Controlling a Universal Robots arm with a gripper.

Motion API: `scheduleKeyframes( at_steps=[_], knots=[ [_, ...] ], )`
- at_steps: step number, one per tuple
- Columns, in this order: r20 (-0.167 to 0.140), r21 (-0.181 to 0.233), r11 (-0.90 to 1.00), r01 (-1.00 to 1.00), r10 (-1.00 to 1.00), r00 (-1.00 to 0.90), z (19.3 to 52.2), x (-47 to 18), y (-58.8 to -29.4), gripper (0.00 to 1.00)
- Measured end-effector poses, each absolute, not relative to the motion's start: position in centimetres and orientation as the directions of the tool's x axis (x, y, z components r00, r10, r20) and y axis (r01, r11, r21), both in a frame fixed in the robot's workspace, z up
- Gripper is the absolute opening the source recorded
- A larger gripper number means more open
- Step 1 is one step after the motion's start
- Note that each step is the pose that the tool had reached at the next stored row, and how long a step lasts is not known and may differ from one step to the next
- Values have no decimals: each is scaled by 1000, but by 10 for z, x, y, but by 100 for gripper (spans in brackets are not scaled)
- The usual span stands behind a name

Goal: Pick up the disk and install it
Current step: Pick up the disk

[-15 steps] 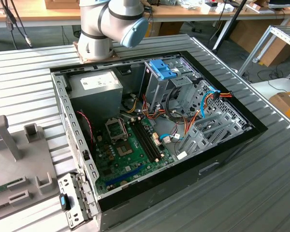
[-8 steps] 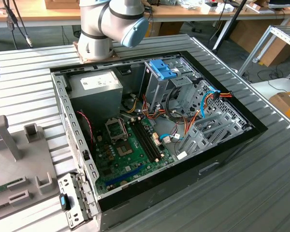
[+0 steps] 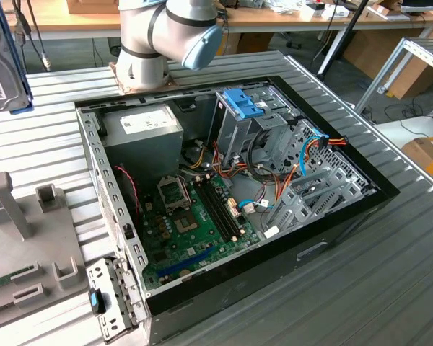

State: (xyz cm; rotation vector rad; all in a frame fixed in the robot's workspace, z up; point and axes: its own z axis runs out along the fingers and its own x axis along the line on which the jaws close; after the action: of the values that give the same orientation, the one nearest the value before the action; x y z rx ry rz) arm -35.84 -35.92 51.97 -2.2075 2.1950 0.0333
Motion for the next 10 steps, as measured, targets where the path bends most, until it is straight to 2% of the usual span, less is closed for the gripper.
scheduleKeyframes(
  at_steps=[10],
  knots=[
    [-35, -5, -6, -1000, -999, 6, 520, -314, -357, 36]
  ],
)
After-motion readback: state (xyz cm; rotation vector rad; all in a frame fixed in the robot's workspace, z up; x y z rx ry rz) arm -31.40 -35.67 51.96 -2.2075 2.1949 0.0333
